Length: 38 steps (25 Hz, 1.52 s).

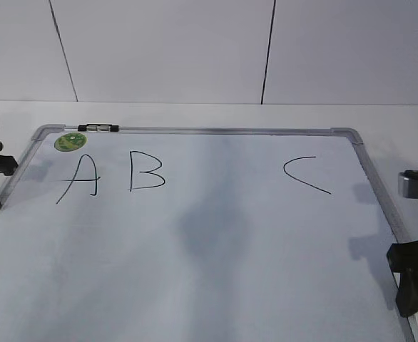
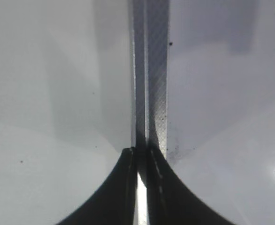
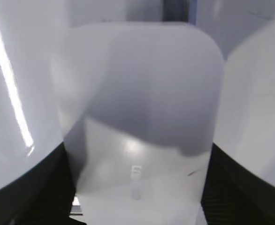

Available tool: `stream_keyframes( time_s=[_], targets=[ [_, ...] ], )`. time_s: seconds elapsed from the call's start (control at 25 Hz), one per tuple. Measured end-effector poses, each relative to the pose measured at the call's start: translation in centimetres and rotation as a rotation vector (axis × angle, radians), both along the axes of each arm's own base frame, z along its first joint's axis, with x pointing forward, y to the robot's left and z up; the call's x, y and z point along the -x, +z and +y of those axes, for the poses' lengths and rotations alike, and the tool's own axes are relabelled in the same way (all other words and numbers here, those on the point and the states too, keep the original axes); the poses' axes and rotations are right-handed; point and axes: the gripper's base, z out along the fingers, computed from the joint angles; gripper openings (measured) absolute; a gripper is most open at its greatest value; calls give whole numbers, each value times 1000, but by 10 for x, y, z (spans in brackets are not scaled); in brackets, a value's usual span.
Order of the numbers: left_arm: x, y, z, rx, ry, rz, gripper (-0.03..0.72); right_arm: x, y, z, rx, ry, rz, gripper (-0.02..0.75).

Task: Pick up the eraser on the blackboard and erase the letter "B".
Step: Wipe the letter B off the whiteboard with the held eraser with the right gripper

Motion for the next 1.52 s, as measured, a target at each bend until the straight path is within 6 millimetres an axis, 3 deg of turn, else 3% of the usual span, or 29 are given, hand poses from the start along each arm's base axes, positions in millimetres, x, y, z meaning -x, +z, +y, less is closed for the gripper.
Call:
stream_keyframes(
  time_s=[0.28, 0.48, 0.64, 0.8, 0.96, 1.24, 1.52],
  targets=[
    [0, 0, 0, 0, 0, 0, 17, 7, 26, -2, -16, 19, -88, 554],
    [1, 0, 0, 1, -1, 6, 17, -6, 64, 2, -38, 65, -161, 554],
    [1, 0, 0, 3, 0, 7, 17, -18, 98, 17, -53, 104, -227, 554],
    [0, 0, -1, 16, 8, 8, 16, -35, 115, 43, -58, 138, -262, 554],
    [1, 0, -2, 27, 11, 10, 16, -57, 114, 77, -47, 210, -266, 554],
    [2, 0, -3, 43, 14, 27, 15, -113, 100, 138, -60, 296, -287, 554],
    [3, 0, -4, 54, 19, 36, 15, -154, 68, 199, -77, 384, -304, 554]
  ],
)
